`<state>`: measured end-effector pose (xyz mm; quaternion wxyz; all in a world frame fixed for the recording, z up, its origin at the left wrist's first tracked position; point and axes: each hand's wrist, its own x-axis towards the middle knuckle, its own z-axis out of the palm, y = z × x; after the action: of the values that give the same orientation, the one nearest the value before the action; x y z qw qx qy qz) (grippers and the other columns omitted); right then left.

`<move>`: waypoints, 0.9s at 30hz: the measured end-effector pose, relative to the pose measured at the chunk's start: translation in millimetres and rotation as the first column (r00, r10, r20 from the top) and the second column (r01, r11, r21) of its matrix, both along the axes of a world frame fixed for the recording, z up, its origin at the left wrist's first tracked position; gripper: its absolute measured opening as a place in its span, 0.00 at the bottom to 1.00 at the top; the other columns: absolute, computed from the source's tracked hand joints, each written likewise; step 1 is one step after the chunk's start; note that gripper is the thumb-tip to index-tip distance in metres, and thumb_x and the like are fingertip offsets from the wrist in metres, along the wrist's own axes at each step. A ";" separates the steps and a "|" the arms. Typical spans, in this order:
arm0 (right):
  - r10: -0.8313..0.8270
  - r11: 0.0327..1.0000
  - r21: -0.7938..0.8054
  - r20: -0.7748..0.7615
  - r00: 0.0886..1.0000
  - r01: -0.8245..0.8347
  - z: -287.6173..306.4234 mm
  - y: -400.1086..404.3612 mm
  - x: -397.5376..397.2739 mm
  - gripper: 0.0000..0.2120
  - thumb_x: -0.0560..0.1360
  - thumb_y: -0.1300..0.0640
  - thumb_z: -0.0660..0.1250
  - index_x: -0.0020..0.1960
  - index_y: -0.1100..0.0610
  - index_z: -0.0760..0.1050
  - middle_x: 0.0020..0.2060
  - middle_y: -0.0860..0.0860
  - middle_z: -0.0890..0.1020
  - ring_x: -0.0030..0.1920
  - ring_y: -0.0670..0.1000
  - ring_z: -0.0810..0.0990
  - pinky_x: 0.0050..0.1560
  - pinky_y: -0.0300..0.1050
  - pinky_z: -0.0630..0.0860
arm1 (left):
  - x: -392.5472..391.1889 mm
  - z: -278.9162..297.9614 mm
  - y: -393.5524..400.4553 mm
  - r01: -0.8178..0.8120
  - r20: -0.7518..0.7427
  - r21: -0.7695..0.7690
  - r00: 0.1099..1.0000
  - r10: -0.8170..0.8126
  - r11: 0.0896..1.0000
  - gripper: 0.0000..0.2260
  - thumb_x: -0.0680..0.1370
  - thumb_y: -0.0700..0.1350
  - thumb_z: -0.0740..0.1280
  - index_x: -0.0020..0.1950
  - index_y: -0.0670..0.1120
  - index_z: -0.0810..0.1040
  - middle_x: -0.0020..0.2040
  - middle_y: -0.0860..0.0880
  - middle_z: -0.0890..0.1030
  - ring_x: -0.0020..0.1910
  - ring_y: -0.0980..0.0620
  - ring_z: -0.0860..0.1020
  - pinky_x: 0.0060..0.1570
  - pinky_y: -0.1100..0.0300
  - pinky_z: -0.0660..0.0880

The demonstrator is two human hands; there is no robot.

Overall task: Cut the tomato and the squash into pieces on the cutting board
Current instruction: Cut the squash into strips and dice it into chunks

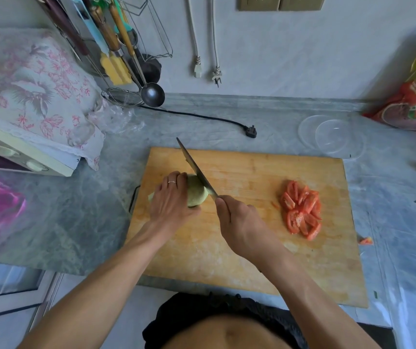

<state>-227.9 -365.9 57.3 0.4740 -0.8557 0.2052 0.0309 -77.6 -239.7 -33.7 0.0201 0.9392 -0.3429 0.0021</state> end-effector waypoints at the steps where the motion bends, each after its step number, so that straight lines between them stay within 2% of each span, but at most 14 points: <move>1: 0.001 1.000 -0.004 -0.008 1.000 -0.001 0.2 -0.4 1.8 0.19 0.85 0.47 0.50 0.42 0.55 0.70 0.26 0.51 0.72 0.23 0.50 0.65 0.24 0.44 0.61 | 1.5 0.0 0.2 0.000 -0.002 0.002 1.000 0.000 1.000 0.35 0.59 0.57 0.77 0.58 0.39 0.74 0.54 0.41 0.78 0.49 0.41 0.78 0.44 0.51 0.76; 7: 0.025 0.999 -0.035 -0.028 0.999 -0.026 3.3 2.7 -7.8 0.18 0.84 0.47 0.50 0.44 0.55 0.70 0.26 0.52 0.72 0.23 0.52 0.66 0.24 0.46 0.62 | 4.0 0.5 1.1 0.012 -0.039 -0.013 0.999 -0.013 1.000 0.35 0.59 0.57 0.76 0.58 0.40 0.73 0.53 0.41 0.77 0.50 0.41 0.77 0.45 0.51 0.74; 10: 0.020 1.000 0.004 -0.045 0.999 -0.020 5.0 -0.7 -12.5 0.18 0.84 0.48 0.51 0.42 0.56 0.69 0.26 0.53 0.72 0.24 0.52 0.66 0.26 0.49 0.63 | 5.8 1.0 0.8 0.017 -0.023 0.000 1.000 -0.017 1.000 0.35 0.61 0.58 0.75 0.61 0.40 0.73 0.55 0.42 0.76 0.53 0.42 0.76 0.47 0.51 0.73; 13: 0.015 0.999 0.035 -0.072 0.997 -0.012 7.0 -8.9 -8.8 0.19 0.85 0.49 0.51 0.40 0.58 0.68 0.28 0.53 0.72 0.27 0.52 0.67 0.28 0.47 0.64 | 2.1 2.0 0.6 0.011 0.006 0.042 1.000 -0.011 0.999 0.36 0.63 0.60 0.74 0.63 0.40 0.72 0.58 0.41 0.76 0.55 0.42 0.76 0.50 0.51 0.74; 20: 0.031 0.999 0.016 -0.098 0.995 -0.029 13.1 -10.8 -2.3 0.20 0.85 0.48 0.50 0.43 0.60 0.70 0.30 0.54 0.73 0.27 0.53 0.69 0.27 0.51 0.69 | 5.1 4.4 1.7 0.002 -0.031 0.019 1.000 -0.001 1.000 0.36 0.63 0.59 0.75 0.63 0.40 0.72 0.58 0.42 0.75 0.55 0.42 0.76 0.50 0.52 0.73; 25: 0.037 0.999 -0.019 -0.082 0.996 -0.039 6.7 -8.5 -1.6 0.20 0.85 0.48 0.50 0.43 0.59 0.70 0.29 0.54 0.74 0.27 0.53 0.68 0.26 0.43 0.64 | 3.2 4.0 0.7 -0.014 -0.029 0.020 0.999 0.014 1.000 0.36 0.64 0.61 0.73 0.63 0.41 0.71 0.58 0.43 0.75 0.56 0.44 0.75 0.51 0.53 0.73; 27: 0.029 0.999 -0.026 -0.077 0.997 -0.031 1.4 -7.3 1.0 0.19 0.85 0.48 0.51 0.43 0.58 0.70 0.29 0.54 0.73 0.27 0.53 0.67 0.25 0.42 0.62 | 3.2 3.3 -1.4 -0.014 -0.012 0.046 1.000 0.014 0.999 0.36 0.63 0.62 0.73 0.63 0.41 0.72 0.58 0.42 0.76 0.55 0.43 0.76 0.50 0.52 0.74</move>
<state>-226.9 -373.2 58.8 0.4535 -0.8633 0.2107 0.0681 -74.5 -241.1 -30.4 0.0007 0.9418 -0.3360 -0.0113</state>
